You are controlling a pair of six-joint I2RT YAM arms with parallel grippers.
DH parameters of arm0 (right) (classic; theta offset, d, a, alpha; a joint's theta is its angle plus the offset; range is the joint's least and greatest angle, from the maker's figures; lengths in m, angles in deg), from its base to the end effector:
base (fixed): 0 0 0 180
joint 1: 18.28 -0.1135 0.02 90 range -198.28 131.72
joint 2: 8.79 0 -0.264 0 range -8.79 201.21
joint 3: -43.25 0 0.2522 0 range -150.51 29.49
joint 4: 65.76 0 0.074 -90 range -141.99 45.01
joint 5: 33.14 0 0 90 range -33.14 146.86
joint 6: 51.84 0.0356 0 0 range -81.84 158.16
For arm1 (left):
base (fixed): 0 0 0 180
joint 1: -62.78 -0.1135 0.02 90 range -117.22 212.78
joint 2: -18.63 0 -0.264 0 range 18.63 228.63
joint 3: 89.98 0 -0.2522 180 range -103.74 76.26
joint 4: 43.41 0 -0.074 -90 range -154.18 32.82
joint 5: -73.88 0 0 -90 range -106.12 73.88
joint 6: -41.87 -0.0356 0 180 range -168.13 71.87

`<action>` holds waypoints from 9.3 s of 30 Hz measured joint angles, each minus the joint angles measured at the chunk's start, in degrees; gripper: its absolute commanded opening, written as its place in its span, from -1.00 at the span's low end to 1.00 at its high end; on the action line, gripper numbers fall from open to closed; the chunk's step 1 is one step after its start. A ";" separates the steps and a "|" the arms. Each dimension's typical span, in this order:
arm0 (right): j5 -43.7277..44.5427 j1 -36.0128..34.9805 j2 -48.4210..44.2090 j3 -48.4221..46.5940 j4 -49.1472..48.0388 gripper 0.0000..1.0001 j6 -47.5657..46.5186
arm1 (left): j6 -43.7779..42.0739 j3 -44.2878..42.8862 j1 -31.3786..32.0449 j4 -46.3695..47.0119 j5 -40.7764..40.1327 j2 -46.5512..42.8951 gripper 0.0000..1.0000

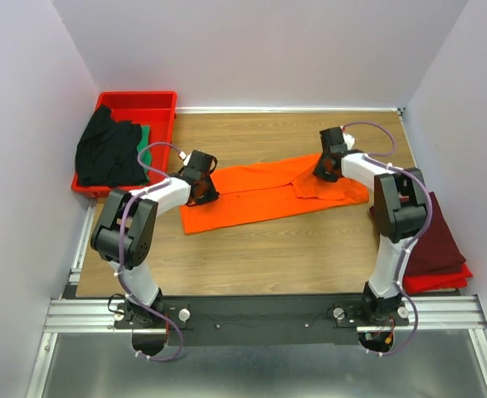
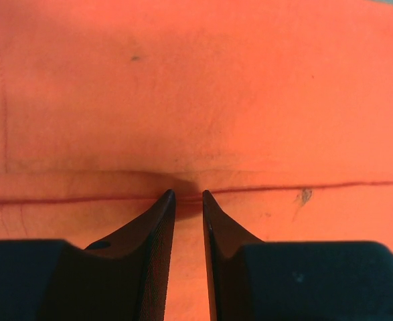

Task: Fold and stack the t-shirts
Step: Fold the tshirt

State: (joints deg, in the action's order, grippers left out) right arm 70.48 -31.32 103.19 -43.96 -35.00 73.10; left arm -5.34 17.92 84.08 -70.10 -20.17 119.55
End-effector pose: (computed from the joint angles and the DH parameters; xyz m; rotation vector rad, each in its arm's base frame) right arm 0.4006 0.0842 0.1631 0.5656 2.4359 0.0425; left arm 0.3298 -0.1259 0.1609 -0.5075 2.5230 -0.3467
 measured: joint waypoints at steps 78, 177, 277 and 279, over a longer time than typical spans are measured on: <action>-11.58 5.42 33.97 -54.55 -0.42 -0.92 -11.78 | -0.66 -1.09 4.63 -2.01 -3.17 0.42 -0.36; -8.87 6.19 17.92 -32.00 -0.70 -0.10 -5.70 | -0.59 -0.37 4.15 -0.44 -2.67 0.22 -0.37; -9.22 5.27 6.05 -12.15 -0.39 0.27 -3.43 | -12.24 -1.75 11.30 -8.72 -1.57 -5.62 -0.17; -9.20 4.90 6.60 -12.22 -0.55 0.27 -3.45 | -12.31 -1.60 12.44 -9.18 -1.84 -5.22 -0.18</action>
State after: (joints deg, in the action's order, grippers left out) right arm 61.28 -26.42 109.79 -56.18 -35.55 69.64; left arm -17.65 16.32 96.52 -79.28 -22.01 114.33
